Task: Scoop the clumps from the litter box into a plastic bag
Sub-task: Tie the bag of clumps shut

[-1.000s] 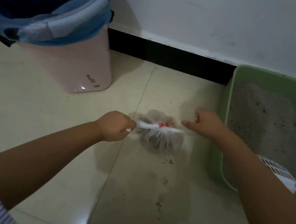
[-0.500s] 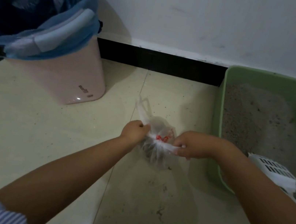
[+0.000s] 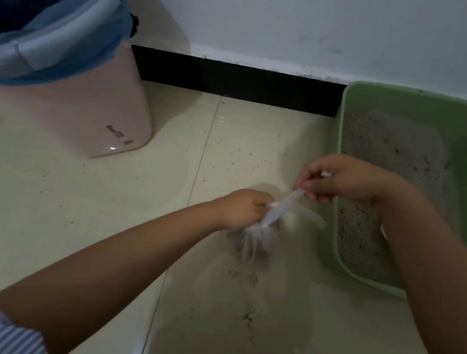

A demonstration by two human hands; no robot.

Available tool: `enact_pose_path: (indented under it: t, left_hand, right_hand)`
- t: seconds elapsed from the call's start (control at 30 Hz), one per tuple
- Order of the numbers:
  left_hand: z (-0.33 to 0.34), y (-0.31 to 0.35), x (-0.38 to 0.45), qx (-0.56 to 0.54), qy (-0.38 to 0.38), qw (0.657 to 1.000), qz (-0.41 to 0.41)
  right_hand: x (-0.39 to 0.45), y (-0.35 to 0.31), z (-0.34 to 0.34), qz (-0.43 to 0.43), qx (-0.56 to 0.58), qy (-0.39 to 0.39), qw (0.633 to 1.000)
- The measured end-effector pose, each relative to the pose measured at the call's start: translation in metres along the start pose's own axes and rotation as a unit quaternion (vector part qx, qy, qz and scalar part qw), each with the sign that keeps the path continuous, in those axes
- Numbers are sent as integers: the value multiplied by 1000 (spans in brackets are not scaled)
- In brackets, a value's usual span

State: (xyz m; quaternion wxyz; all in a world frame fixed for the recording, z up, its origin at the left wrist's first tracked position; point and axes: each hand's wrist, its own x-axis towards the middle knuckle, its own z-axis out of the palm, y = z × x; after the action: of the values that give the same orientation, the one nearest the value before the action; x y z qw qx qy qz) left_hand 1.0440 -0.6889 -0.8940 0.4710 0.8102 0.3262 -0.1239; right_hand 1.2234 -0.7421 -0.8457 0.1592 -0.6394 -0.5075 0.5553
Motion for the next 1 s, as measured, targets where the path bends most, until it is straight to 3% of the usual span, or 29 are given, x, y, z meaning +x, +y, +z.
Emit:
enact_pose_path:
  t: [0.07,0.13,0.27,0.33,0.4,0.47,0.53,0.67,0.73,0.8,0.83,0.9,1.0]
  left_hand:
    - [0,11,0,35,-70,997,-9]
    - [2,15,4,62,-80,994,-29]
    - [4,14,12,101,28,991,-77]
    - [0,13,15,-25,66,992,-104]
    - [-7,9,14,-132,68,982,-116]
    - [-16,3,11,-190,41,971,-137]
    - [-25,-3,5,-268,-10,947,-178]
    - [-42,-20,-6,-411,-120,879,-211]
    - [-41,-26,-6,-456,-121,858,-204]
    - [-38,-28,-3,-495,-75,843,-198]
    - [-36,-28,-2,-497,-50,846,-187]
    - [-33,-25,-2,-438,-5,885,-157]
    - [-29,-24,-2,-327,60,935,-121]
  right_hand:
    - [4,9,-3,1,110,72,991]
    - [8,16,0,19,216,116,969]
    - [17,27,18,19,373,148,916]
    - [17,30,25,38,279,102,954]
    - [15,26,32,79,75,22,994]
    - [19,17,41,92,-105,-25,990]
    - [20,9,44,74,-217,-12,973]
    - [2,-6,37,10,-263,-2,965]
    - [-10,-15,38,-23,-264,-33,964]
    - [-11,-14,43,-34,-238,-59,969]
    - [-8,-10,45,-19,-213,-69,974]
    - [-1,1,49,37,-185,-102,977]
    - [9,11,53,90,-248,-175,948]
